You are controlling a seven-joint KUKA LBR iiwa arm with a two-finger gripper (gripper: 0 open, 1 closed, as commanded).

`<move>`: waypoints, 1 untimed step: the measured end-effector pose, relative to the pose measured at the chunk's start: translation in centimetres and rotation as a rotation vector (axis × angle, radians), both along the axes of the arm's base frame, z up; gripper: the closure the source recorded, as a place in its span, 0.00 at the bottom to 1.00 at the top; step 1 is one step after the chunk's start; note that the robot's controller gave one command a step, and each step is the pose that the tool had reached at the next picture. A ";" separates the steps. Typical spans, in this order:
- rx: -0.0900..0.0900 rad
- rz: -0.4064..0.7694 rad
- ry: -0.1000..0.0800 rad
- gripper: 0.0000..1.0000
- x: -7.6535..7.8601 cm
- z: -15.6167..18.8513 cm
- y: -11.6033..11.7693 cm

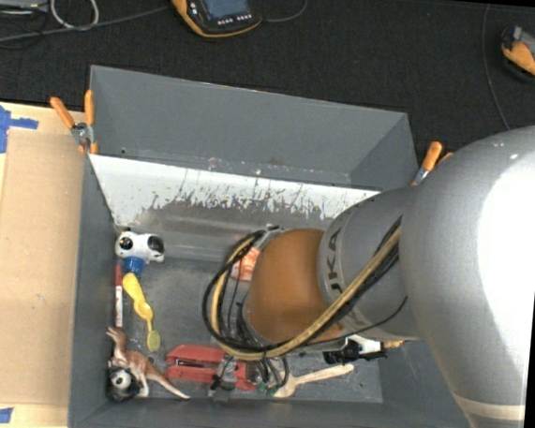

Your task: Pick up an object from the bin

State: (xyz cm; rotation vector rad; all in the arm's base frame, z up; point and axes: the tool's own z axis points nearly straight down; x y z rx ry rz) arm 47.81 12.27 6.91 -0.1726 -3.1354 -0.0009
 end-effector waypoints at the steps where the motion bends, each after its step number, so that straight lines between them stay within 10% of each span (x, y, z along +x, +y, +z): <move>1: 0.003 0.239 0.000 1.00 1.3 0.0 -2.1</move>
Offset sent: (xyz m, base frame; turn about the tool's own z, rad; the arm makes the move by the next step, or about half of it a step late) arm 0.0035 0.0039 0.1086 -0.0670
